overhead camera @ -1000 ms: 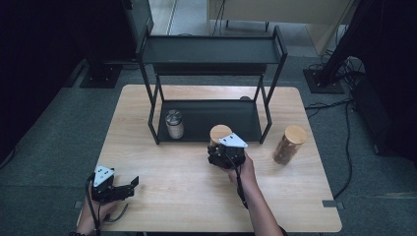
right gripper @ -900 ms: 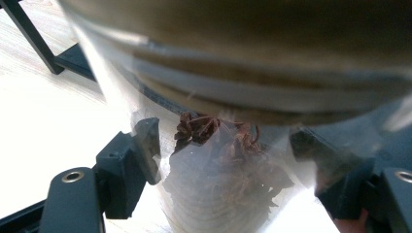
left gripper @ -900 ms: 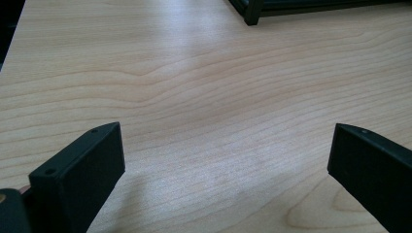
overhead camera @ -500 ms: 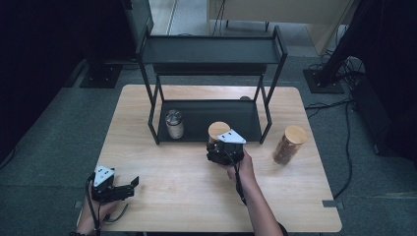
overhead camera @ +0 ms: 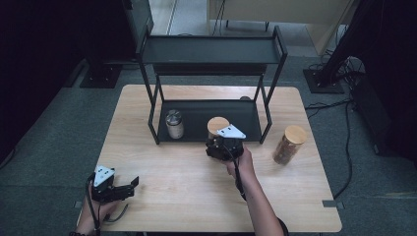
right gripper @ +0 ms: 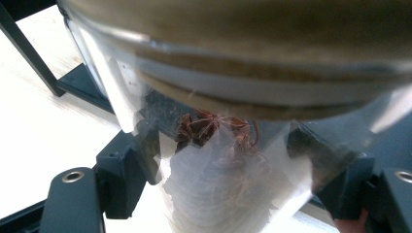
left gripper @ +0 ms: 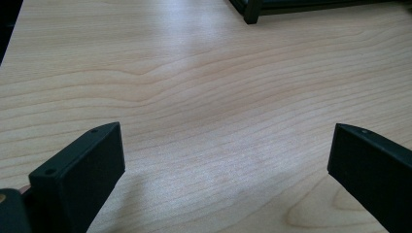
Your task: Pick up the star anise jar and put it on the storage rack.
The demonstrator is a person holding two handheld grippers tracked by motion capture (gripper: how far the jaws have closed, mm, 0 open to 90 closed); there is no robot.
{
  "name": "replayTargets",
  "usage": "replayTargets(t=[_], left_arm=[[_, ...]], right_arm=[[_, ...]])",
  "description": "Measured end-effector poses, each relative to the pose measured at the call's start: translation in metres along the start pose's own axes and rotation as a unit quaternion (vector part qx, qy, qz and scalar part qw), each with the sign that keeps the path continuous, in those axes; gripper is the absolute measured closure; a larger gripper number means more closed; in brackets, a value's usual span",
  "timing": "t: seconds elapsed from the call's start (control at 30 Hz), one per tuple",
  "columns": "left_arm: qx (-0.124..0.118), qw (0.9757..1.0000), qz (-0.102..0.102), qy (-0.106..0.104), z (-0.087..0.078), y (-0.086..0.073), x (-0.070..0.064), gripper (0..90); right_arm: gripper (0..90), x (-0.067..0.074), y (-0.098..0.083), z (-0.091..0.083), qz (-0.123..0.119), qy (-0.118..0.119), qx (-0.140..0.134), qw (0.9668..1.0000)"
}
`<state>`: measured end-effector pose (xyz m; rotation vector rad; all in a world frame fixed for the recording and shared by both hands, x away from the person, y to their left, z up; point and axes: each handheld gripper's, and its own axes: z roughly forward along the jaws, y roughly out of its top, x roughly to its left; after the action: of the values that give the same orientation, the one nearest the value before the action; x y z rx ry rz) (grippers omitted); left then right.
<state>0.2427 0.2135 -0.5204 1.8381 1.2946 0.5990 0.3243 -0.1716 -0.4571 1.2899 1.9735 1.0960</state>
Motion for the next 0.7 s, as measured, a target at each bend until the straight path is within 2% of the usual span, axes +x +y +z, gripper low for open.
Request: replayTargets(t=[0.7], left_arm=[[0.000,1.0000,0.000,-0.002,0.000,0.000,0.000,0.4]], right_arm=[[25.0,0.000,0.023,0.009,-0.011,-0.002,-0.003,0.9999]])
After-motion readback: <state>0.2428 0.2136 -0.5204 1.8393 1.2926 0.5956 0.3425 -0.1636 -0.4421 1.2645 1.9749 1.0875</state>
